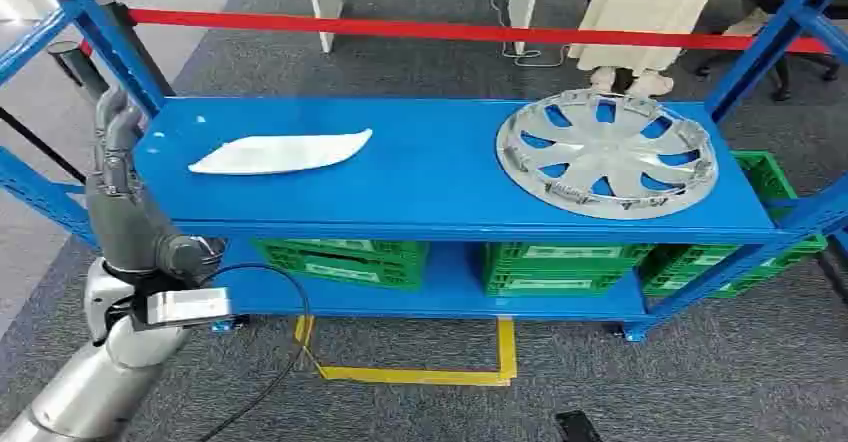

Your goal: Take the parts from the cabinet and place them on the table.

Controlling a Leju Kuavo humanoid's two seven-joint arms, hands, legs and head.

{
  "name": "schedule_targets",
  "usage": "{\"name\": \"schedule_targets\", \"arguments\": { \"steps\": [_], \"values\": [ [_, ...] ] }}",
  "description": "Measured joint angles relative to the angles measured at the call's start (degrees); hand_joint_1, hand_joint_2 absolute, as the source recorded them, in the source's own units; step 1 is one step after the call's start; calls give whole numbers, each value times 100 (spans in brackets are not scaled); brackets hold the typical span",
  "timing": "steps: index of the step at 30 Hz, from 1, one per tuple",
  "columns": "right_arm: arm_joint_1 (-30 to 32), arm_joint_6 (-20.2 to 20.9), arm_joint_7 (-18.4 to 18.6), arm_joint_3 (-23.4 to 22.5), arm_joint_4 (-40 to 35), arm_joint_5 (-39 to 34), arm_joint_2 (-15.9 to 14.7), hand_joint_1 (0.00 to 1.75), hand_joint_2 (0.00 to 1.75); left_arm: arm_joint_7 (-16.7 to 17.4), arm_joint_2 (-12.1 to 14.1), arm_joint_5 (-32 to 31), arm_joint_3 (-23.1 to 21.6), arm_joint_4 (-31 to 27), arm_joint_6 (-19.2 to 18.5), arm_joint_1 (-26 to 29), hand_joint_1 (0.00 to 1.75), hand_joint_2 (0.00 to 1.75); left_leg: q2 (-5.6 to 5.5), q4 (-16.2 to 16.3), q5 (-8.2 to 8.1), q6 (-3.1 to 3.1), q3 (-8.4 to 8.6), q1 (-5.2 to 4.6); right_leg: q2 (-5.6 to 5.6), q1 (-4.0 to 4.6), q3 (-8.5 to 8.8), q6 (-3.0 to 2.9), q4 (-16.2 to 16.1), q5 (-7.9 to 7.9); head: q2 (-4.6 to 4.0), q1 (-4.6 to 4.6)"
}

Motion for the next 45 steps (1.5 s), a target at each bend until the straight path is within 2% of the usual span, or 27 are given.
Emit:
{"name": "schedule_targets", "arguments": {
  "steps": [1,2,4,5,6,9,11,14,15,17,19,20,21,24,26,29,30,31,32,34,35,36,39,41,42,44,45],
  "values": [
    [5,2,5,-2,2,0,0,0,0,0,2,0,-4,5,5,2,0,0,-2,2,-12,-1,11,1,-1,-5,30,8,-123,158,0,-4],
    [-2,2,11,-4,2,0,-2,0,0,0,4,0,-7,7,13,2,0,0,-8,10,-29,-12,26,2,-3,-7,171,6,-490,423,0,-2],
    [-13,7,11,-6,2,-2,-2,0,0,0,7,-4,-11,7,13,1,0,0,-10,45,-90,-59,69,7,-37,-14,627,-9,-1496,935,0,2],
    [-24,18,11,-4,2,-4,-2,0,0,0,9,-15,-13,7,20,-3,0,0,-9,64,-116,-94,51,-31,-42,11,742,-30,-1593,796,0,-2],
    [-31,31,11,-4,2,-6,0,0,0,0,15,-20,-15,9,24,-8,0,0,-11,108,-127,-113,18,-34,-21,3,775,-88,-1669,783,2,-13],
    [8,68,31,-15,4,-11,0,0,0,0,17,-42,-39,9,20,-15,0,0,-11,96,-135,-161,35,-29,-10,2,781,-164,-1680,785,0,-11],
    [-7,85,31,-26,4,-11,7,0,0,2,17,-44,-46,9,15,-32,0,0,-15,348,-320,-237,-52,-12,-13,-28,829,-231,-1701,775,0,-51],
    [-15,103,31,-35,6,-11,7,0,0,2,22,-44,-70,15,11,-27,0,0,-14,1664,-850,-301,-716,30,-15,-28,861,-282,-1700,743,0,-59],
    [-9,109,33,-42,6,-11,7,0,0,2,31,-44,-79,24,11,-21,0,0,-14,1943,-880,-307,-893,43,-13,-28,872,-281,-1700,733,0,-66],
    [-4,114,37,-48,6,-11,7,0,0,2,31,-44,-89,35,13,-22,0,0,-14,1630,-498,-304,-822,71,8,-28,916,-270,-1699,705,0,-66],
    [-8,109,63,-52,9,-4,9,0,0,6,28,-50,-100,35,26,-34,0,0,-14,649,95,-279,-424,80,25,-33,991,-236,-1699,663,0,-66],
    [-8,92,99,-52,9,2,9,0,0,11,28,-52,-109,39,31,-47,0,0,-18,339,158,-264,-304,78,28,-31,989,-205,-1699,643,0,-63],
    [-23,64,135,-57,9,9,9,0,0,11,28,-61,-118,50,40,-63,0,0,-22,189,98,-249,-239,54,44,8,958,-162,-1675,624,0,-70],
    [-4,57,193,-63,9,24,9,0,0,48,31,-96,-140,66,46,-70,0,0,-31,187,65,-183,-279,32,19,-11,957,-66,-1725,643,0,-59],
    [-9,36,257,-66,9,44,7,0,0,72,17,-103,-148,70,46,-97,0,0,-24,115,84,-98,-219,73,13,-19,843,-15,-1554,498,0,-34],
    [-10,22,357,-66,9,68,7,0,0,105,11,-103,-175,90,39,-113,0,0,-20,116,53,-41,-210,50,10,-16,170,13,-259,-43,0,-11],
    [4,31,396,-66,9,81,7,0,0,107,7,-105,-192,112,15,-116,0,0,-22,118,44,-28,-205,39,8,-15,-25,13,57,-100,0,-9],
    [12,37,405,-66,11,88,7,0,0,107,0,-105,-210,131,2,-116,0,0,-26,118,35,-22,-188,29,9,-13,-96,4,97,-14,0,-9],
    [10,37,407,-66,11,94,7,0,0,107,0,-105,-225,149,-2,-120,0,0,-30,118,17,-17,-161,18,8,-9,-19,-12,-137,208,0,-9],
    [-5,37,424,-66,11,105,7,0,0,105,-4,-107,-243,173,-6,-144,0,0,-33,118,-44,-32,-70,1,6,2,457,-78,-1175,809,0,-11],
    [-9,29,470,-66,11,118,2,0,0,105,-13,-107,-249,179,-9,-168,0,0,-31,117,-76,-53,-40,0,-6,15,636,-116,-1563,881,0,-7],
    [-21,20,516,-63,9,133,-2,0,0,105,-22,-109,-258,190,-9,-210,0,0,-36,143,-102,-86,-51,-47,-13,36,768,-125,-1673,792,0,-15],
    [-13,-7,619,-66,11,147,-4,0,0,114,-55,-151,-308,241,-15,-283,0,0,-34,104,-128,-157,-29,-16,2,56,778,-183,-1680,748,0,-15],
    [-13,-7,641,-68,9,153,-4,0,0,149,-81,-179,-345,269,-13,-346,0,0,-36,195,-209,-236,3,-16,6,-7,896,-228,-1758,741,0,-24],
    [-27,-9,647,-70,9,149,-6,0,0,151,-81,-208,-358,280,-11,-391,0,0,-36,475,-329,-275,-125,-7,-1,-14,946,-269,-1758,710,2,-87],
    [-33,-9,647,-68,9,131,-4,0,0,162,-87,-219,-391,321,-11,-412,0,0,-36,1479,-703,-336,-662,37,-1,-14,1039,-292,-1758,629,0,-83],
    [-25,-9,651,-70,9,127,-7,0,0,168,-87,-221,-404,343,-11,-409,0,0,-36,1841,-772,-351,-889,50,6,-14,1089,-288,-1757,586,0,-87]
  ]
}}
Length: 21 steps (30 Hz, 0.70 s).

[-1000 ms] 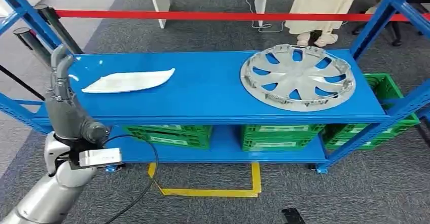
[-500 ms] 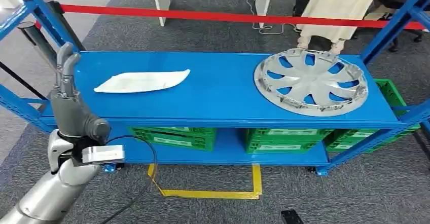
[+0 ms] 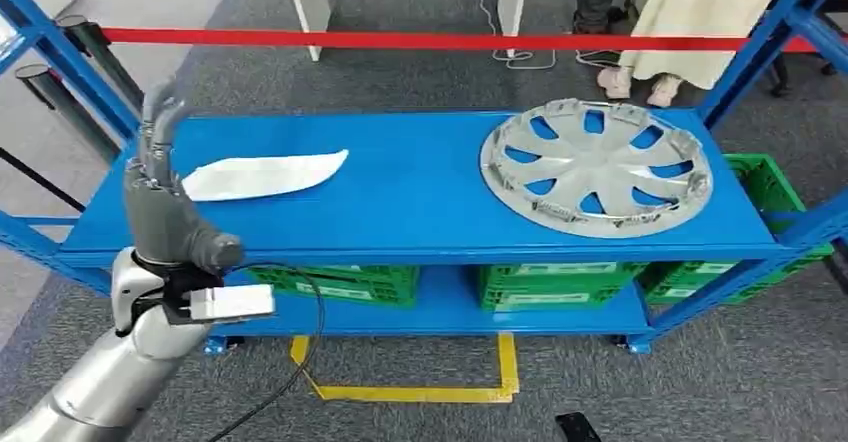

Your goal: Take the parts from the cabinet and place them on the table.

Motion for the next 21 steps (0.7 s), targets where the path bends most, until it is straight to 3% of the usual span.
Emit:
{"name": "schedule_targets", "arguments": {
  "steps": [1,2,4,5,6,7,9,10,12,13,15,16,17,18,19,20,21],
  "values": [
    [14,0,7,-2,0,-2,-4,0,0,15,0,0,-11,17,0,-1,0,0,0,109,77,-6,-129,12,9,0,61,6,0,-48,0,2],
    [21,2,9,-4,0,-4,-4,0,0,26,2,0,-22,26,0,-2,0,0,0,-27,289,-4,-117,21,23,-1,135,14,0,-100,0,4],
    [17,2,11,-4,0,-4,-4,0,0,30,4,0,-39,43,0,-14,0,0,1,-950,1011,31,167,22,43,-4,320,54,-2,-232,0,0],
    [25,2,11,-4,2,-4,-4,0,0,31,4,0,-44,48,2,-27,0,0,5,-1428,1265,61,302,16,42,-5,312,94,-19,-310,0,-2],
    [13,2,11,-7,2,-7,-4,0,0,31,4,0,-48,72,7,-33,0,0,5,-1421,1124,91,368,-33,35,26,343,140,-24,-355,0,15],
    [-3,2,13,-7,2,-7,-7,0,0,31,-2,0,-59,72,7,-48,0,0,5,-1615,1011,153,451,-34,31,16,331,162,-31,-369,2,-7],
    [0,4,13,-7,2,-9,-9,0,0,31,-22,-2,-83,76,9,-51,0,0,-4,-1638,947,244,453,-53,9,9,430,233,-35,-317,0,13],
    [-1,2,13,-9,2,-28,-9,0,0,31,-17,4,-83,81,13,-58,0,0,-26,-1659,913,294,538,-32,10,7,442,270,55,-273,2,3],
    [-16,-19,13,-33,2,-111,-9,0,0,35,-28,2,-85,87,26,-83,0,0,-17,-1735,830,374,711,-19,1,8,47,277,636,-225,2,46],
    [-26,-35,17,-64,2,-162,-11,0,0,35,-39,2,-98,94,26,-99,0,0,-17,-1740,781,388,763,-20,1,8,-228,291,1011,-280,0,68],
    [-2,-44,41,-140,2,-258,-37,0,0,39,-39,2,-111,111,39,-96,0,0,-21,-1740,652,397,903,-28,2,10,-785,304,1598,-621,0,66],
    [27,-46,46,-175,2,-291,-42,0,0,39,-39,2,-114,118,42,-96,0,0,-30,-1740,572,400,998,-29,1,10,-979,318,1670,-770,2,74],
    [47,-46,46,-208,2,-310,-53,0,0,41,-39,2,-118,120,42,-95,0,0,-42,-1740,494,396,1102,-30,1,10,-1063,321,1566,-770,2,68],
    [60,-39,33,-251,2,-347,-57,0,0,46,-39,2,-120,120,44,-97,0,0,-45,-1740,400,388,1230,-32,1,11,-1063,306,1290,-623,0,72],
    [68,-16,-4,-284,2,-380,-61,0,0,48,-39,2,-122,120,46,-97,0,0,-45,-1740,302,373,1359,-36,0,13,-1019,279,917,-345,0,72],
    [89,75,-86,-321,2,-462,-70,0,0,48,-39,2,-125,120,44,-96,0,0,-41,-1744,192,357,1493,-39,-2,21,-967,228,462,184,0,72],
    [135,167,-164,-378,13,-542,-83,0,0,48,-31,2,-125,138,44,-100,0,0,-36,-1731,110,339,1534,-43,-7,37,-988,179,236,798,0,74]
  ]
}}
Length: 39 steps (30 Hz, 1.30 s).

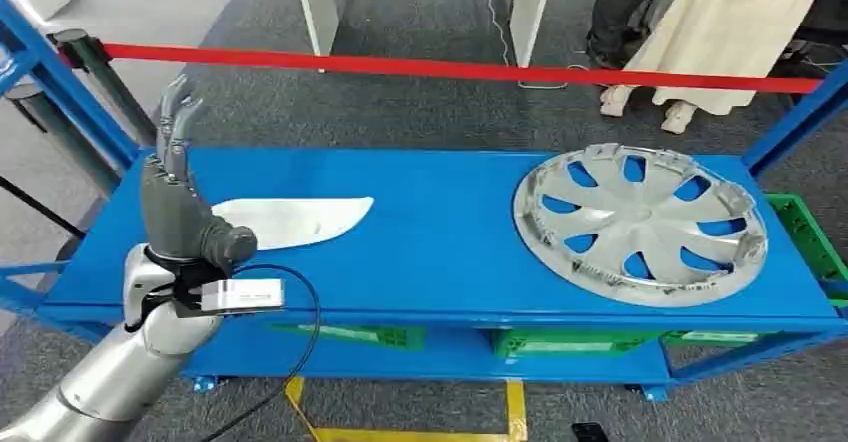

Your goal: Take the parts from the cabinet and place them on the table.

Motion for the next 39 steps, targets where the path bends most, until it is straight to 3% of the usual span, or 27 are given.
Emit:
{"name": "schedule_targets", "arguments": {
  "steps": [1,3,4,6,7,8,9,10,11,12,15,16,18,19,21,22,24,25,26,28,29,30,32,34,36,37,39],
  "values": [
    [-5,45,-61,-58,4,-61,-6,0,0,0,0,-6,-11,17,-2,24,0,0,-16,-19,-43,-45,68,-18,-12,29,30,-20,-27,-104,0,-6],
    [-33,54,-109,-153,2,-151,-6,0,0,-4,-4,-7,-24,17,-4,-1,0,0,-16,-38,-53,-78,88,3,0,54,108,-99,-2,-126,0,-4],
    [-49,54,-135,-203,2,-179,-9,0,0,-4,-9,-42,-28,17,-4,-26,0,0,-16,70,56,-141,29,2,4,48,141,-136,-21,-144,2,-9],
    [-73,54,-163,-273,2,-212,-11,0,0,41,-7,-94,-55,35,-82,-36,0,0,-7,747,310,-220,-367,2,9,-19,317,-194,-170,-190,0,-32],
    [-96,59,-177,-304,2,-212,-11,0,0,114,9,-65,-74,70,-235,-50,0,0,-8,1091,265,-251,-612,17,9,-26,381,-238,-208,-222,2,-48],
    [-115,65,-177,-330,2,-212,-11,0,0,182,31,9,-109,125,-445,-62,0,0,-8,1391,72,-283,-866,37,11,-31,442,-237,-217,-270,0,-46],
    [-126,78,-183,-354,2,-214,-11,0,0,238,61,114,-157,192,-696,-62,0,175,-7,1586,-187,-305,-1077,56,13,-36,502,-231,-217,-331,0,-46],
    [-125,80,-183,-369,2,-225,-9,0,0,276,83,241,-179,263,-897,-55,0,175,-7,1643,-396,-324,-1217,73,28,-40,573,-215,-216,-393,0,-50],
    [-117,83,-185,-382,2,-231,-6,0,0,300,98,383,-201,335,-1039,-49,0,175,-6,1586,-406,-338,-1286,86,40,-42,651,-200,-215,-452,2,-48],
    [-111,85,-185,-411,2,-249,-4,0,0,332,127,516,-221,394,-1201,-48,0,175,-6,1385,-217,-343,-1273,93,44,-46,732,-193,-214,-503,0,-48],
    [-99,83,-185,-476,2,-288,-4,0,0,527,225,728,-275,601,-1710,-25,0,175,-1,175,982,-319,-1038,108,57,-56,893,-132,-219,-643,0,-48],
    [-100,85,-183,-505,4,-304,-6,0,0,582,258,726,-291,724,-1795,-8,0,175,9,69,741,-290,-1069,75,75,-37,934,-88,-172,-677,0,-37],
    [-86,87,-168,-550,6,-321,-4,0,0,660,308,713,-330,967,-1904,90,0,175,3,123,844,-176,-1055,59,68,-34,917,2,-173,-762,2,-30],
    [-65,87,-166,-564,7,-323,-2,0,0,660,356,687,-330,1062,-1908,136,0,0,3,124,826,-139,-1046,41,63,-42,947,28,-205,-773,0,-31],
    [-56,85,-102,-601,6,-321,-2,0,0,686,385,566,-337,1191,-1902,206,0,0,5,52,861,-66,-969,82,42,-51,915,80,-133,-873,0,-26],
    [-59,85,-87,-607,6,-314,-2,0,0,715,389,481,-337,1273,-1886,239,0,0,7,52,842,-33,-953,82,23,-46,812,92,91,-1009,0,-6],
    [-63,87,-76,-631,6,-314,-2,0,0,728,404,413,-337,1422,-1867,367,0,0,13,53,804,16,-947,54,20,-47,321,113,987,-1390,0,0],
    [-52,87,-72,-645,6,-312,-2,0,0,728,409,407,-334,1486,-1856,432,0,0,13,56,787,33,-946,39,19,-45,83,117,1372,-1496,0,4],
    [-38,89,-70,-649,6,-312,-2,0,0,728,413,407,-332,1537,-1853,492,0,0,9,57,768,42,-933,25,20,-41,-48,110,1514,-1449,0,7],
    [-32,94,-72,-653,9,-308,-2,0,0,726,420,407,-321,1604,-1836,561,0,0,-15,58,720,48,-873,-2,19,-33,76,63,1057,-1008,0,4],
    [-36,94,-81,-660,9,-306,-2,0,0,726,420,407,-315,1626,-1821,579,0,0,-24,58,684,43,-815,-17,20,-21,301,13,512,-663,0,4],
    [-41,94,-81,-671,9,-303,-2,0,0,723,417,407,-310,1648,-1814,586,0,0,-25,56,645,30,-766,-22,17,0,487,-44,33,-456,0,4],
    [-51,96,-81,-697,9,-303,-2,0,0,723,424,407,-304,1681,-1801,599,0,0,-28,74,627,-16,-775,-35,20,34,653,-100,-83,-540,2,-9],
    [-51,100,-81,-699,9,-303,-2,0,0,723,422,407,-295,1696,-1801,624,0,0,-22,53,635,-62,-778,-27,35,45,656,-130,-109,-586,0,-4],
    [-45,98,-81,-704,11,-301,11,0,0,723,424,407,-271,1698,-1799,621,0,0,-22,53,575,-129,-761,-51,22,-31,737,-166,-222,-556,2,2],
    [-42,94,-83,-712,9,-301,7,0,0,721,424,407,-253,1703,-1797,611,0,0,-16,212,467,-175,-795,-44,14,-34,782,-181,-255,-556,0,-37],
    [-57,89,-89,-734,9,-303,7,0,0,728,431,354,-240,1718,-1786,608,0,0,-14,969,88,-239,-1137,-1,4,-35,810,-205,-254,-569,0,-55]
  ]
}}
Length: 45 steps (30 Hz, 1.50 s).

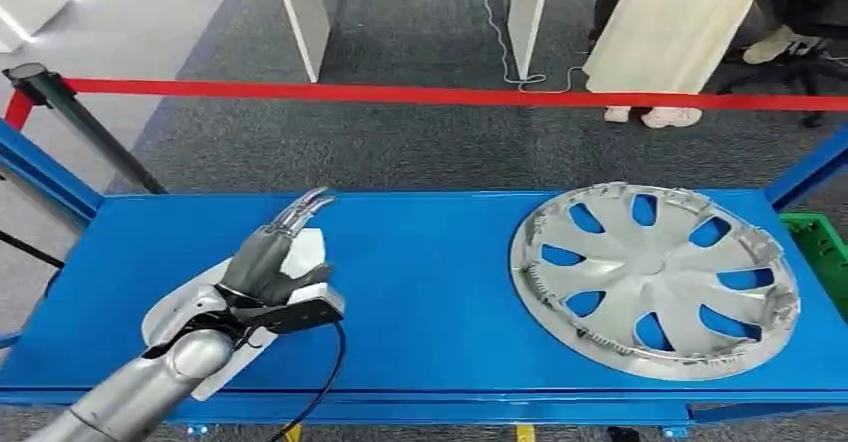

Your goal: Take the parts from the cabinet and place them on the table.

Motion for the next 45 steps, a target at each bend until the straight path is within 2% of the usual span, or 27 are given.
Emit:
{"name": "schedule_targets", "arguments": {
  "steps": [1,2,3,4,6,7,8,11,12,14,16,18,20,22,23,26,27,28,29,31,32,34,35,37,39,43,45],
  "values": [
    [-4,7,0,-7,0,0,0,0,0,24,-4,-63,4,13,13,33,0,0,0,584,-221,-31,-281,23,-1,0,11,-11,1,-10,0,4],
    [-2,9,0,-13,0,0,0,0,0,54,-7,-121,6,28,26,56,0,0,0,874,-291,-50,-429,35,-1,0,14,-11,2,-12,0,0],
    [6,13,11,-15,2,0,2,0,0,92,-4,-150,11,43,46,70,0,0,0,888,-210,-63,-455,51,2,-2,25,-11,3,-15,0,-2],
    [16,18,20,-20,2,2,2,0,0,109,-6,-175,17,65,76,72,0,0,1,656,6,-69,-358,67,5,-3,37,-3,3,-23,0,0],
    [17,39,44,-28,2,9,7,0,0,109,-7,-177,30,83,125,72,0,0,3,-354,580,-68,101,95,13,-10,84,29,10,-43,0,0],
    [16,63,46,-33,2,20,9,0,0,109,-9,-177,35,96,140,72,0,0,4,-793,698,-61,292,104,14,-1,88,54,17,-57,0,2],
    [5,74,53,-35,2,24,9,0,0,107,-13,-177,35,105,151,72,0,0,0,-881,663,-46,343,72,22,41,58,86,71,-62,0,0],
    [8,109,66,-37,2,37,13,0,0,107,-15,-177,50,138,164,110,0,0,-10,-874,648,56,297,46,21,10,13,162,54,-15,2,9],
    [12,111,68,-41,2,42,15,0,0,107,-11,-177,70,155,166,107,0,0,-2,-923,690,123,293,70,27,9,-1,202,59,-40,0,7],
    [14,111,68,-46,2,46,15,0,0,103,-24,-177,87,160,170,97,0,0,17,-950,735,202,269,84,5,1,-149,239,363,-401,0,24],
    [5,114,61,-48,2,55,15,0,0,103,-33,-177,92,173,170,108,0,0,29,-949,776,250,203,73,6,-2,-486,257,1284,-931,0,24],
    [12,118,59,-48,2,61,15,0,0,103,-33,-177,92,197,170,113,0,0,34,-948,838,253,129,64,4,-1,-623,266,1779,-1079,0,28],
    [14,120,59,-48,2,68,15,0,0,101,-33,-177,98,205,168,120,0,0,33,-947,896,239,66,64,2,-1,-268,249,1306,-774,0,31],
    [-12,133,52,-48,2,76,15,0,0,79,-31,-168,116,205,151,131,0,0,27,-943,958,187,29,66,1,-2,415,211,228,-429,0,33],
    [-42,146,50,-48,2,76,15,0,0,68,-24,-155,127,205,140,139,0,0,27,-941,990,142,-3,35,5,19,615,211,-89,-537,0,33],
    [-39,171,46,-50,2,79,15,0,0,57,-20,-133,157,203,120,159,0,0,30,-978,1145,50,-12,48,32,37,501,205,-4,-412,2,9],
    [-22,171,48,-52,2,79,15,0,0,52,-13,-124,164,203,118,179,0,0,23,-990,1187,4,-23,36,21,13,404,143,-34,-348,2,13],
    [-28,175,46,-52,4,79,17,0,0,48,2,-122,175,203,118,192,0,0,24,-943,1055,-22,-61,61,-13,-13,433,79,-47,-281,0,20],
    [-33,175,48,-55,4,79,17,0,0,48,2,-120,177,203,118,194,0,0,26,-754,767,-39,-137,58,-13,-11,368,29,-48,-242,2,-2],
    [-35,175,46,-57,4,79,17,0,0,39,2,-118,177,203,118,196,0,0,27,89,96,-73,-331,63,-27,3,227,-8,-44,-124,0,-15],
    [-32,179,46,-57,4,79,17,0,0,37,2,-118,177,203,118,202,0,0,27,548,-129,-83,-406,62,-31,15,150,-12,-38,-63,2,-22],
    [-28,184,46,-57,4,79,17,0,0,33,4,-118,177,203,116,218,0,0,27,810,-76,-71,-327,59,-39,35,1,-11,-19,31,0,-20],
    [-28,184,46,-57,4,79,17,0,0,33,4,-118,177,203,116,222,0,0,26,615,128,-41,-133,58,-41,51,-89,-8,0,81,0,-22],
    [-29,186,46,-57,4,79,17,0,0,33,2,-116,181,203,116,220,0,0,26,-291,468,43,513,40,-36,76,-213,8,33,140,0,-17],
    [-34,217,31,-59,4,74,31,0,0,9,-2,-111,190,192,116,214,0,0,25,-1044,210,131,971,0,-38,99,-267,54,52,190,0,-4],
    [-34,295,-20,-74,4,52,33,0,0,-74,-22,-18,205,153,70,220,0,0,35,-1154,295,201,924,-25,-40,67,-286,203,28,330,0,-13],
    [-29,295,-26,-94,4,57,33,0,0,-120,-26,44,210,146,28,217,0,0,52,-1179,374,245,889,11,-37,51,-475,256,337,16,2,2]
  ]
}}
